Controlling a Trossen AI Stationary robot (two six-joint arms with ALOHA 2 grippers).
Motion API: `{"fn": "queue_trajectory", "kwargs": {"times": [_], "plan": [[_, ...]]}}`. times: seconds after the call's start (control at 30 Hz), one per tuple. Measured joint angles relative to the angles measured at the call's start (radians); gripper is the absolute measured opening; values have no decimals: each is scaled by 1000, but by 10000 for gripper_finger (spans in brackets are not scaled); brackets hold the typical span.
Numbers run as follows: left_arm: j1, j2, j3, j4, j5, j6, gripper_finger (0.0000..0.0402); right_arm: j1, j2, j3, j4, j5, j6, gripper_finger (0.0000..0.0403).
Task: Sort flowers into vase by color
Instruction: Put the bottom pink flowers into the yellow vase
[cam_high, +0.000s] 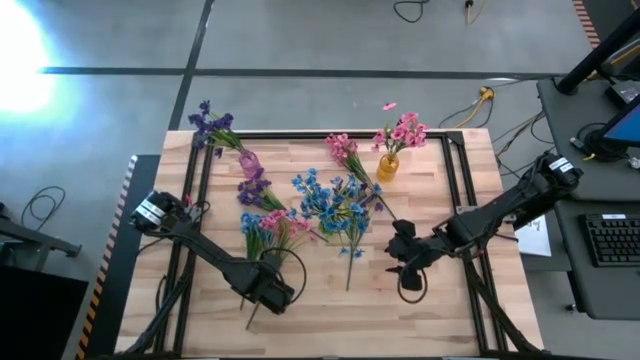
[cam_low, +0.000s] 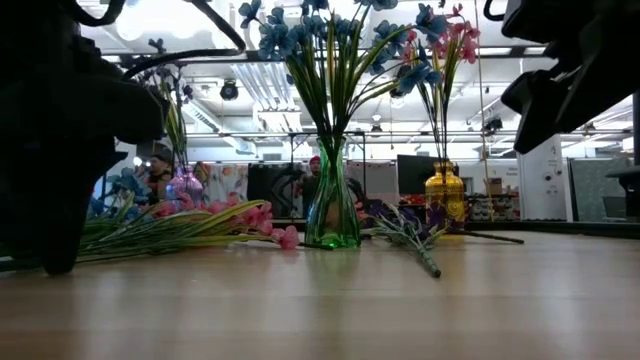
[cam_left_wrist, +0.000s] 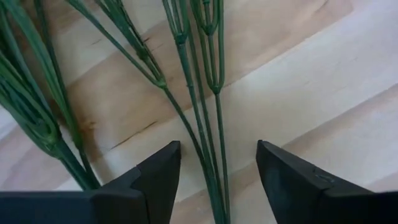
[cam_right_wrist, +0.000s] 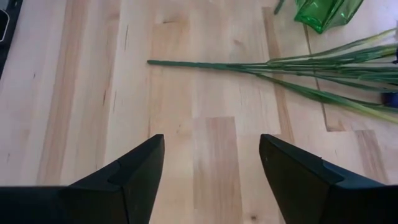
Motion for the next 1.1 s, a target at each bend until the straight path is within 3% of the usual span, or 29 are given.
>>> {"fn": "queue_trajectory", "kwargs": {"times": [0.13,0.43,0.73,1.1], "plan": [[0,16,14,-3,-1,-2,149,7,0,0,0,1,0,250],[-1,21,27,-37,-1,-87,11,10,0,0,0,1,4,249],[-2,-12,27,-42,-1,-109,1,17,0,0,-1,1,14,249],[-18,-189,27,-102,-46,-122,0,17,0,-1,-1,1,13,249]]}}
